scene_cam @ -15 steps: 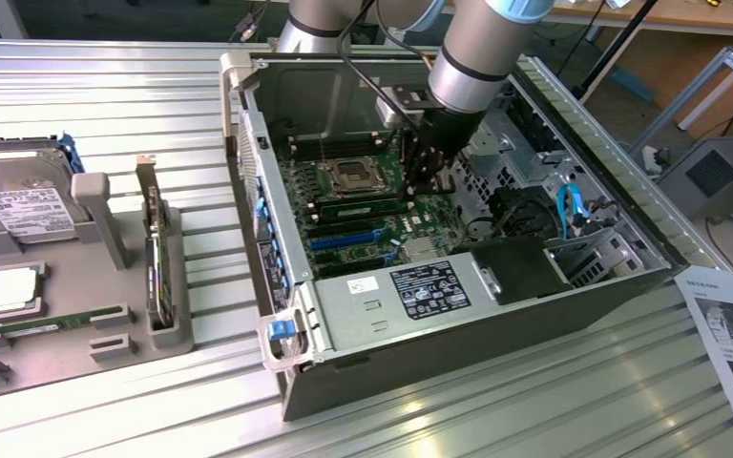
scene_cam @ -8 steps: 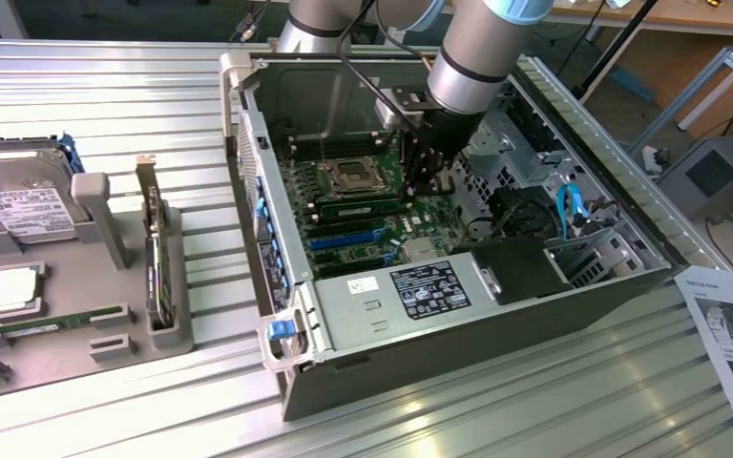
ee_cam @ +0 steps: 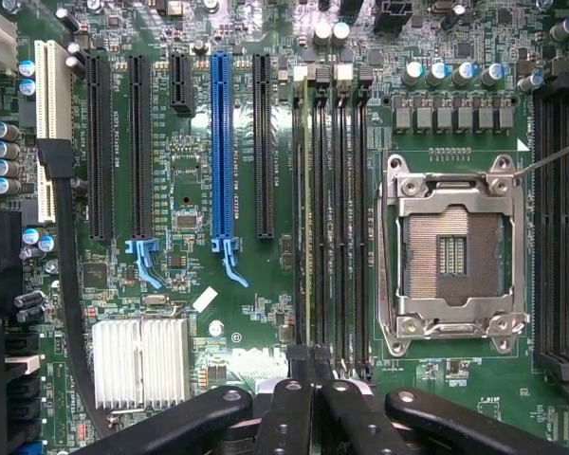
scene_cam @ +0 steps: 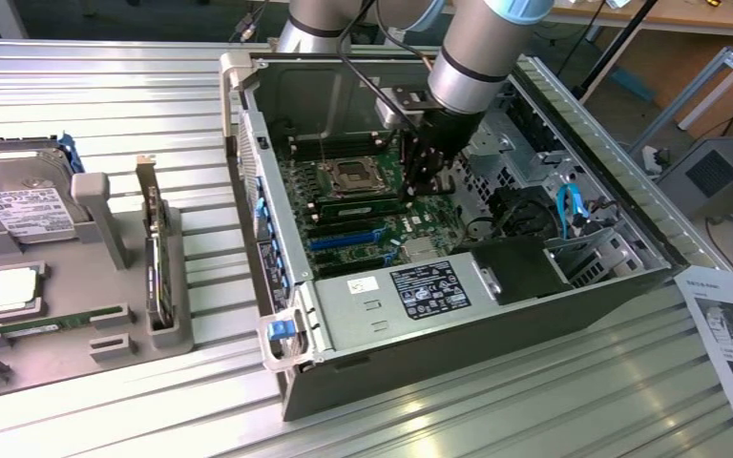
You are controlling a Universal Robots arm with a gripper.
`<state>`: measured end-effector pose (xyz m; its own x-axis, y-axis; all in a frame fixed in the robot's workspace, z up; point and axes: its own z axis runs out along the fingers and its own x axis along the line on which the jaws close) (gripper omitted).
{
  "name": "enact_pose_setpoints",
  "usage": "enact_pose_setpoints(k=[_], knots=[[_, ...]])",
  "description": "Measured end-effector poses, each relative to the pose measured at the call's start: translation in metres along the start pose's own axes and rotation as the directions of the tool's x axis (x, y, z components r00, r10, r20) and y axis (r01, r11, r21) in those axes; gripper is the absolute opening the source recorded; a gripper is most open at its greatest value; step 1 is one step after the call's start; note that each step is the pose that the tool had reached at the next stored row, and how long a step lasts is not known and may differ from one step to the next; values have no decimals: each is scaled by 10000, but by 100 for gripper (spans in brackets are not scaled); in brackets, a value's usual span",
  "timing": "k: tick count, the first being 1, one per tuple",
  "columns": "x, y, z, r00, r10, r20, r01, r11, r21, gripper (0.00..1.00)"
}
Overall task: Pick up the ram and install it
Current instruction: 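Press down the ram until it locks into place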
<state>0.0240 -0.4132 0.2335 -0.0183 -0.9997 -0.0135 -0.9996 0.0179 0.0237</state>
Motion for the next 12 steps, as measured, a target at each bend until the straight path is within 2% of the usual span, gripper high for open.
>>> enact_pose_setpoints(k=[12], knots=[[-1,2,-75,10000,0,3,0,10000,0,11]])
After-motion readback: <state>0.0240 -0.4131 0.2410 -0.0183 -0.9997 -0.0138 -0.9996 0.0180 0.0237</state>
